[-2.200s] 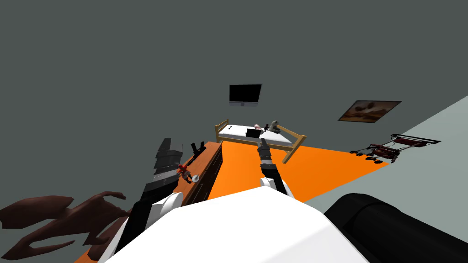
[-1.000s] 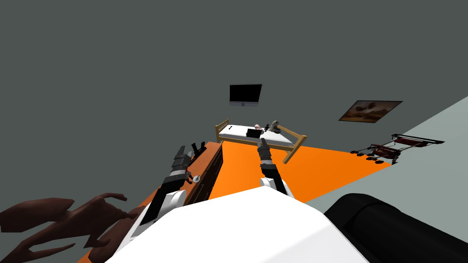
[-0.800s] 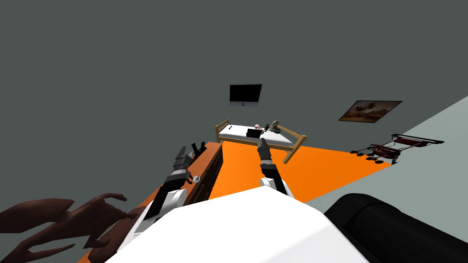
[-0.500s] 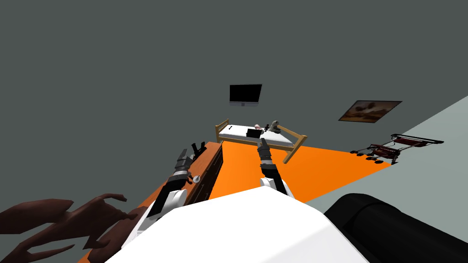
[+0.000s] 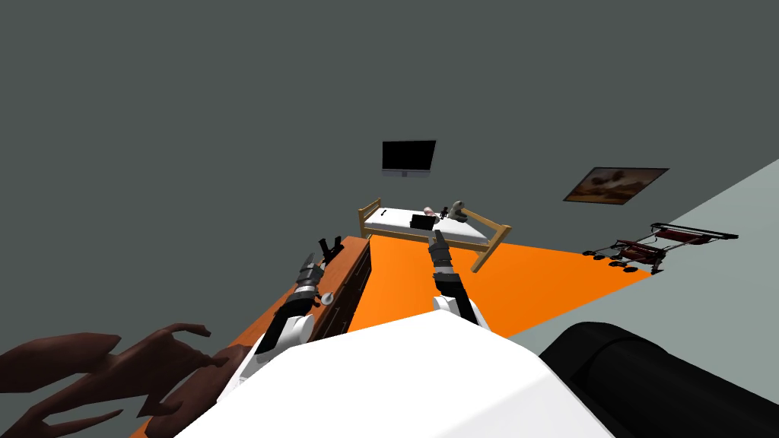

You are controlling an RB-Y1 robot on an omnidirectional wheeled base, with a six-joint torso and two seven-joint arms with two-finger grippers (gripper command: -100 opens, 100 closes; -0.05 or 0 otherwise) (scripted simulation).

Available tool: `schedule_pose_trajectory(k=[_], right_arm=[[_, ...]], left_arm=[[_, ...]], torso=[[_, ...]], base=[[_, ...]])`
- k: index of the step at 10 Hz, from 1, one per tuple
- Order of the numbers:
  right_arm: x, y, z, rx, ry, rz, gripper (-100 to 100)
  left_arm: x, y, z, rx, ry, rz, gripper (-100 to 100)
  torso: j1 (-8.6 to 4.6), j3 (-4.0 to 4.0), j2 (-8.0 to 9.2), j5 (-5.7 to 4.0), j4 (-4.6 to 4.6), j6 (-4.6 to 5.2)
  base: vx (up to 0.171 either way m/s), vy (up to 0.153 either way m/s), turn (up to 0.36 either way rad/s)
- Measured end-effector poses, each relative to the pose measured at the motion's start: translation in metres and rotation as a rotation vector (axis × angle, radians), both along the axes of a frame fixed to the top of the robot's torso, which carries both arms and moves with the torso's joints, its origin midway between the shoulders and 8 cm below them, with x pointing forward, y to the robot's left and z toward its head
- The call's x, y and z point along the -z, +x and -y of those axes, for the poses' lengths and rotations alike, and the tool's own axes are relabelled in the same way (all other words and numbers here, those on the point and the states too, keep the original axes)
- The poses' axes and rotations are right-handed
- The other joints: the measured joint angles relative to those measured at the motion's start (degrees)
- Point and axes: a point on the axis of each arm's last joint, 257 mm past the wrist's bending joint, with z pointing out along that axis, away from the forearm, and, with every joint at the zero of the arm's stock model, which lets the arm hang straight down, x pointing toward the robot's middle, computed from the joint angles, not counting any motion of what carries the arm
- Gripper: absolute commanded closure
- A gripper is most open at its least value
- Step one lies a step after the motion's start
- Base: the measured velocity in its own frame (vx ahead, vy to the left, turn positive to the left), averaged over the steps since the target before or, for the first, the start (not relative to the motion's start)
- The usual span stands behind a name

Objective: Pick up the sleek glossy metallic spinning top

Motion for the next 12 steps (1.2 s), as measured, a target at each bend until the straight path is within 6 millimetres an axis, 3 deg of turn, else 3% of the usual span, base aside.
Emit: schedule_pose_trajectory(k=[4, 12], right_arm=[[0.0, 0.0, 0.0, 0.0, 0.0, 0.0, 0], [0.0, 0.0, 0.0, 0.0, 0.0, 0.0, 0]], left_arm=[[0.044, 0.013, -0.005, -0.003, -0.097, -0.087, -100], [0.124, 0.014, -0.011, -0.028, -0.265, -0.245, -100]], torso=[[0.0, 0.0, -0.01, 0.0, 0.0, 0.0], [-0.02, 0.01, 0.01, -0.01, 0.01, 0.0]], base=[[0.003, 0.004, -0.002], [0.0, 0.001, 0.0]])
